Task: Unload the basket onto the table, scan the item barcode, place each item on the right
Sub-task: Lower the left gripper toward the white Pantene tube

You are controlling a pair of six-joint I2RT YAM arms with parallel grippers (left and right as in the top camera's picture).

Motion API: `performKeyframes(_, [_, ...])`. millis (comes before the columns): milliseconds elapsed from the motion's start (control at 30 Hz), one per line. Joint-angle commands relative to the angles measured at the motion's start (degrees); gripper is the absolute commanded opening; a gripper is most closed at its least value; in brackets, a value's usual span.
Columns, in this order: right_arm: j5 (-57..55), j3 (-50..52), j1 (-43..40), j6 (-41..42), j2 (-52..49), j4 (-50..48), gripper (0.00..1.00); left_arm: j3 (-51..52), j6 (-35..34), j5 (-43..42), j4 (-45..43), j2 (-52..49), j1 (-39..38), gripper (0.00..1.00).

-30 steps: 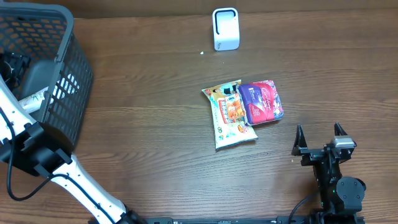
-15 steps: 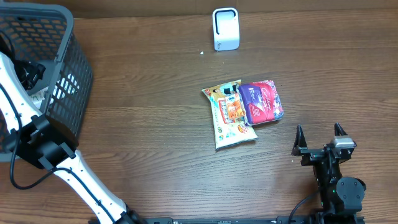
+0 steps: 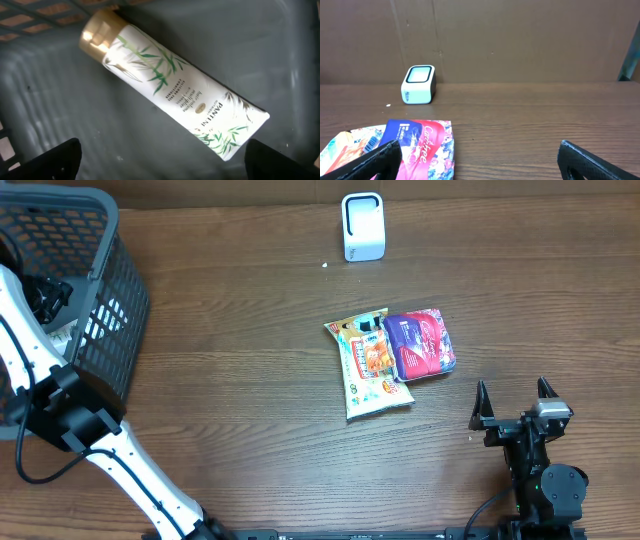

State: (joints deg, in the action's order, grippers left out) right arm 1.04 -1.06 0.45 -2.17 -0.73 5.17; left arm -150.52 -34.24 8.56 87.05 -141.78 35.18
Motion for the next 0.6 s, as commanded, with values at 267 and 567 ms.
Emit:
performKeyframes(267, [-0.6, 0.6, -0.1, -0.2, 0.6, -0.4, 1.0, -0.1, 6.7, -0.8, 0.7, -2.4, -1.1, 0.96])
performKeyframes(567, [-0.6, 0.6, -0.1, -0.2, 0.6, -0.4, 1.0, -0.6, 13.5, -1.1, 4.0, -0.7, -1.0, 0.87])
